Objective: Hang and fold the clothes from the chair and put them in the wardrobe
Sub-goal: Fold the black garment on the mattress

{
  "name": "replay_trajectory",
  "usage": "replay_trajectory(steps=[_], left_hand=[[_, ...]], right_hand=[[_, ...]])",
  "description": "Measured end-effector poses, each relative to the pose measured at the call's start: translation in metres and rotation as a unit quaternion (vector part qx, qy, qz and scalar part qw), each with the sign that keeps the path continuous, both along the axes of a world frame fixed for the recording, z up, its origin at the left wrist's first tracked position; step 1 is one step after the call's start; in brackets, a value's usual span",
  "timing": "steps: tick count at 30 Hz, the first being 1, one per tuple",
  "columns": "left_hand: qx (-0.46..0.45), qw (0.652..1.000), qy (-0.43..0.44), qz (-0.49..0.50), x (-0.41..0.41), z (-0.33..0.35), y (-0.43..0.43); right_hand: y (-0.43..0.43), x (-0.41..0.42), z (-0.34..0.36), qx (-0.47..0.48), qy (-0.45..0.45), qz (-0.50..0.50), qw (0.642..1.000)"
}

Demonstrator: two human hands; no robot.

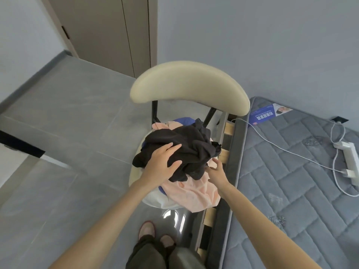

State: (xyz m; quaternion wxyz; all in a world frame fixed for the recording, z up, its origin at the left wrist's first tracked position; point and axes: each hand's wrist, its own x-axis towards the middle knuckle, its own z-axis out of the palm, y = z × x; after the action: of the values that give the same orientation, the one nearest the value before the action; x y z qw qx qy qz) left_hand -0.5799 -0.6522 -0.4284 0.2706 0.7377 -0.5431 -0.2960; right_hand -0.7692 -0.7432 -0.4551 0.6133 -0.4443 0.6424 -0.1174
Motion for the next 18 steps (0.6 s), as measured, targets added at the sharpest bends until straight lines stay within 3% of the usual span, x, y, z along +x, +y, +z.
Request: replay_trajectory(steps=[7, 12, 15, 18], left_hand=[[-0.031, 0.990, -0.131, 0.027, -0.028, -0.080, -0.007], [-0.143, 0.975, -0.153, 0.075, -0.038, -0.114, -0.002], [-0.181, 0.972, -0.123, 0.090, -0.040, -0.126, 0.002], [-0.206, 0.968, -0.100, 0.101, -0.047, -0.131, 0.010]], right_hand=[[-0.005, -0.012, -0.074, 0.047, -0.081, 0.003, 0.996], [-0.006, -0.016, -0.106, 0.027, -0.158, -0.002, 0.987], [-0.006, -0.018, -0.111, -0.040, -0.174, 0.014, 0.984], [-0.005, -0.021, -0.105, -0.168, -0.177, 0.019, 0.970]])
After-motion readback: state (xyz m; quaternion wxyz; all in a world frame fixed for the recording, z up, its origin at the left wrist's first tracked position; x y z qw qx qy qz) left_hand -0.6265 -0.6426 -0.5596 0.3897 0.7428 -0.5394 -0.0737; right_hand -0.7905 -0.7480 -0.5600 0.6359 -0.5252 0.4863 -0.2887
